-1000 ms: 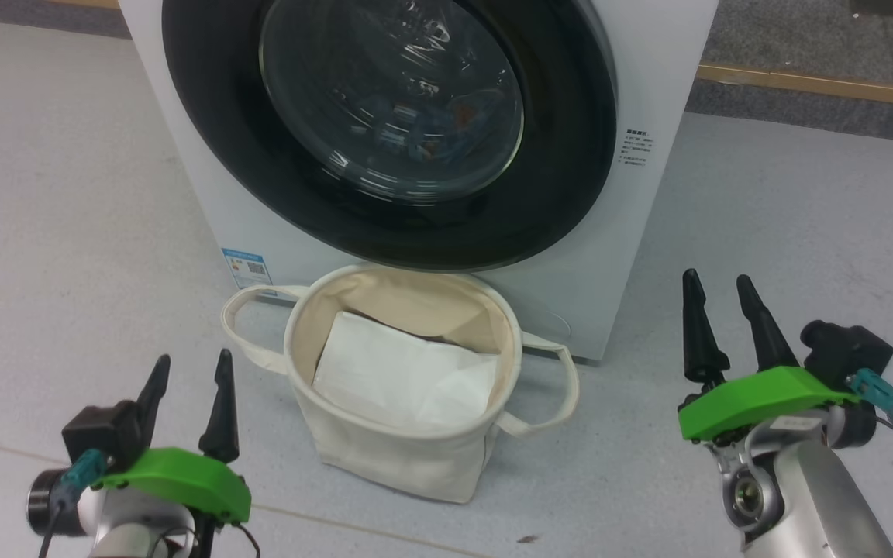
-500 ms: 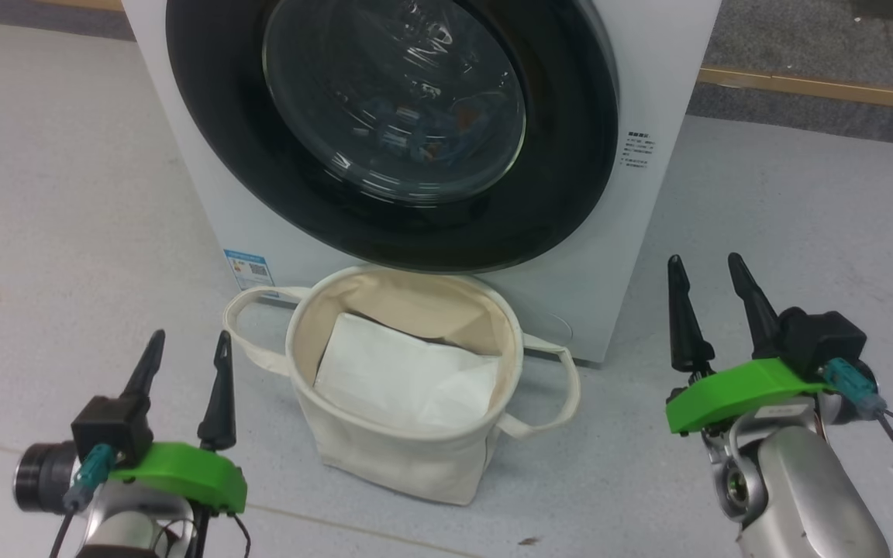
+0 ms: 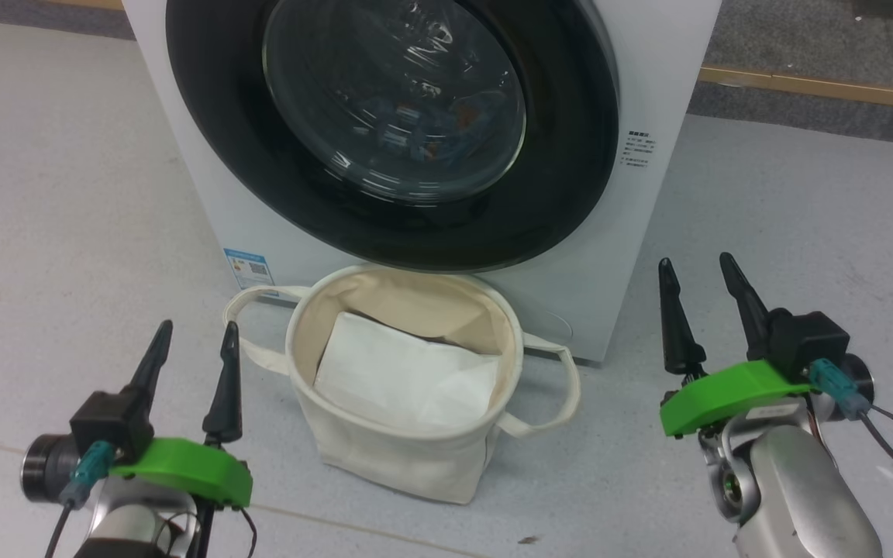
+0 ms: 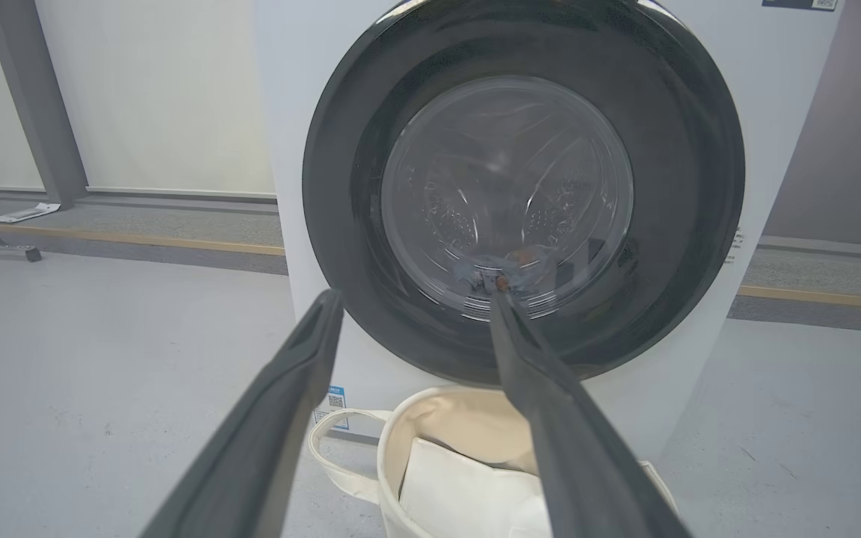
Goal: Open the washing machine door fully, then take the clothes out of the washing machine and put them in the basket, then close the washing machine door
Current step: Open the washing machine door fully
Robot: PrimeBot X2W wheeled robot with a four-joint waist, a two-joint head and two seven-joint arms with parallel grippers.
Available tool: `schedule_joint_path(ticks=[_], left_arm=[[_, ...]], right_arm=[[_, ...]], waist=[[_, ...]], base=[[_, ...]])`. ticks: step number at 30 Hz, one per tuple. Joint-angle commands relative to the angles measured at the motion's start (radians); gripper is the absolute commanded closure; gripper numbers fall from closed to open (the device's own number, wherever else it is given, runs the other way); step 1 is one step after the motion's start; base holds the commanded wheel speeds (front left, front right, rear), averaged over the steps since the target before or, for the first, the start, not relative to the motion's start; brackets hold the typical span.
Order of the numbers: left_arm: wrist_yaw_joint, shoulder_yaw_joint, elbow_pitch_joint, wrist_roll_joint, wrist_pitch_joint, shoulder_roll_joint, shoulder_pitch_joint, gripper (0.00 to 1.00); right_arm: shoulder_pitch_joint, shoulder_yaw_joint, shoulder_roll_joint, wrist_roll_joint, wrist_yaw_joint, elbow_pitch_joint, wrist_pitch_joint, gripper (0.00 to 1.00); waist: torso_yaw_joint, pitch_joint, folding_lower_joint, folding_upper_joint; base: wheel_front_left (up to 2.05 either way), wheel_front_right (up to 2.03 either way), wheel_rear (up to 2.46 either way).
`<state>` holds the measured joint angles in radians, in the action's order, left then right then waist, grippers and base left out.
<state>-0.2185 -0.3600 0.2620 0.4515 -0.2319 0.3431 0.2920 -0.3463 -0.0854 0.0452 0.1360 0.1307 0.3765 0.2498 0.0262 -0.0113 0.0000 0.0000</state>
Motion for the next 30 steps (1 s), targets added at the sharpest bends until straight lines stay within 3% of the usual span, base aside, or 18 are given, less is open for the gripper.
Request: schedule_joint_path(ticks=[1,7,8,9,10,22,30], left_arm=[[0.004,0.050,-0.027,0.010,-0.010,0.021,0.061,0.00],[0.015,0.054,-0.023,0.032,-0.011,0.016,0.059,0.00],[0.016,0.054,-0.022,0.034,-0.012,0.015,0.058,0.00],[0.018,0.054,-0.022,0.037,-0.012,0.013,0.057,0.00],[0.019,0.054,-0.021,0.040,-0.013,0.011,0.056,0.00],[0.033,0.056,-0.018,0.062,-0.020,-0.010,0.058,0.00],[0.052,0.062,-0.001,0.065,-0.026,-0.028,0.088,0.00]], right_arm=[[-0.057,-0.023,0.005,0.013,0.000,-0.028,0.012,0.00],[-0.053,-0.023,0.005,0.098,0.000,-0.015,0.012,0.00],[-0.052,-0.019,0.005,0.125,0.000,-0.010,0.012,0.06],[-0.050,-0.017,0.005,0.158,0.000,0.000,0.012,0.90],[-0.050,-0.018,0.005,0.190,0.000,0.010,0.012,1.00],[-0.162,0.016,0.005,0.527,0.000,0.129,0.009,1.00],[-0.329,0.005,0.094,0.817,0.000,0.178,-0.208,1.00]], waist=[[-0.001,0.000,0.0000,0.0000],[0.000,0.005,0.0000,0.0000],[0.001,0.006,0.0000,0.0000],[0.002,0.006,0.0000,0.0000],[0.003,0.008,0.0000,0.0000],[0.026,0.090,0.0000,0.0000],[0.051,0.169,0.0000,0.0000]], base=[[0.00,0.00,0.00],[0.00,0.00,0.00],[0.00,0.00,0.00],[0.00,0.00,0.00],[0.00,0.00,0.00],[0.00,0.00,0.00],[0.00,0.00,0.00]])
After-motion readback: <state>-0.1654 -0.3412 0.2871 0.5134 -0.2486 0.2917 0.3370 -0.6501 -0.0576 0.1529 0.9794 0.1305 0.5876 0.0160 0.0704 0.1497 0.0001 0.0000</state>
